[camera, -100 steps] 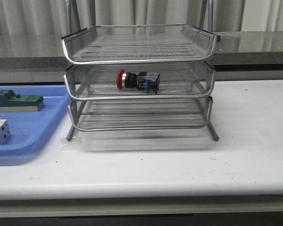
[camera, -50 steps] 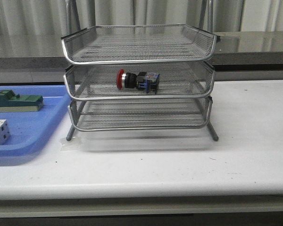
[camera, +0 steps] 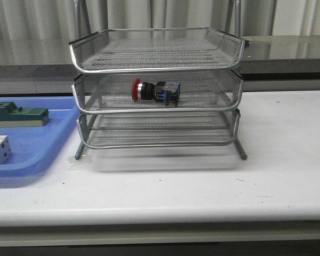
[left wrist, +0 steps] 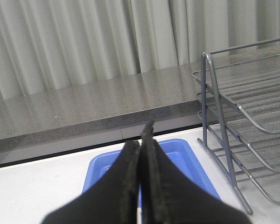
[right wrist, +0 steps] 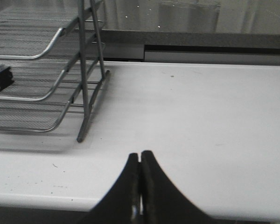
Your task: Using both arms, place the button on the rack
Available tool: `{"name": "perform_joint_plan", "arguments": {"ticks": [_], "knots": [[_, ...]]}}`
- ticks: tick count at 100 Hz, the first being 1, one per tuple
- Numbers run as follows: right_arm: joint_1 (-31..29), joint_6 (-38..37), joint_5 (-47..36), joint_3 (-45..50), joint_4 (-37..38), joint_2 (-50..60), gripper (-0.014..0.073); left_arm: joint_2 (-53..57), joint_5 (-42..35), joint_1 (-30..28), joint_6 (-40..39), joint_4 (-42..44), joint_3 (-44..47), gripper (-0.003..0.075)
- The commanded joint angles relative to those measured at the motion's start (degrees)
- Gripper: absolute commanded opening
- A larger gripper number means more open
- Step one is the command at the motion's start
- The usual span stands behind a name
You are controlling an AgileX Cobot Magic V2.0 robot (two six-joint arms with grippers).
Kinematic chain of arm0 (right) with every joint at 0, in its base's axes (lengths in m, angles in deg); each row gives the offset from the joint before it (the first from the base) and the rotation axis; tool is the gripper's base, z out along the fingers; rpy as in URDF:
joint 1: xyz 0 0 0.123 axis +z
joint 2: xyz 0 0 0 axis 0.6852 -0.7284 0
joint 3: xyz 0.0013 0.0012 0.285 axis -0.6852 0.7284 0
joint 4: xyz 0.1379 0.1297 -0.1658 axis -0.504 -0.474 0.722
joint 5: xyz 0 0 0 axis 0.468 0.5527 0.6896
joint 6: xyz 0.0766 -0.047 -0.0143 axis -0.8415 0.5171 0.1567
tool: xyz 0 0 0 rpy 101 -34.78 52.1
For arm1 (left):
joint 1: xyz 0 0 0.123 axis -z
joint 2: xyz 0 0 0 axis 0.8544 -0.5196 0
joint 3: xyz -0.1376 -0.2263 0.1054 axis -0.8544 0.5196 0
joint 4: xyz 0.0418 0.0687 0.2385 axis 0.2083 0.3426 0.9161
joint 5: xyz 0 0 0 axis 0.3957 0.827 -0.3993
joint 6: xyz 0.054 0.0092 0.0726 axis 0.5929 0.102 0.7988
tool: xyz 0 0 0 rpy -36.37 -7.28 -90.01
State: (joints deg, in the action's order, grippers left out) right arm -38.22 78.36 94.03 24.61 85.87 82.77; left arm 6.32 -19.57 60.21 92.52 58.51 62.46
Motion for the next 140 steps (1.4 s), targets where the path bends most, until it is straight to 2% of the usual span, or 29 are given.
{"name": "perform_joint_plan", "arguments": {"ticks": [1, 13, 37, 58, 86, 140], "knots": [[-0.03, -6.99, -5.81, 0.15, 6.13, 0.74, -0.0057, -0.5, -4.38, -0.11, -0.53, -0.84, -1.52, -0.002], [-0.03, -10.12, -7.81, 2.28, 10.11, 1.07, -0.0057, -0.5, -4.38, -0.11, -0.53, -0.84, -1.52, -0.002], [-0.03, -10.06, -16.85, 8.49, 10.06, 1.07, -0.0057, -0.5, -4.38, -0.11, -0.53, -0.84, -1.52, -0.002], [-0.03, -8.63, -18.66, 8.33, 10.06, 1.07, -0.0057, -0.5, -4.38, -0.11, -0.53, -0.84, -1.52, -0.002], [-0.03, -1.71, -21.01, 8.33, 8.69, 1.07, -0.0057, -0.5, -4.38, -0.11, -0.53, -0.84, -1.52, -0.002], [-0.03, -1.57, -21.01, 8.33, 8.42, 1.07, -0.0057, -0.5, -4.38, -0.11, -0.53, -0.84, -1.52, -0.002]]}}
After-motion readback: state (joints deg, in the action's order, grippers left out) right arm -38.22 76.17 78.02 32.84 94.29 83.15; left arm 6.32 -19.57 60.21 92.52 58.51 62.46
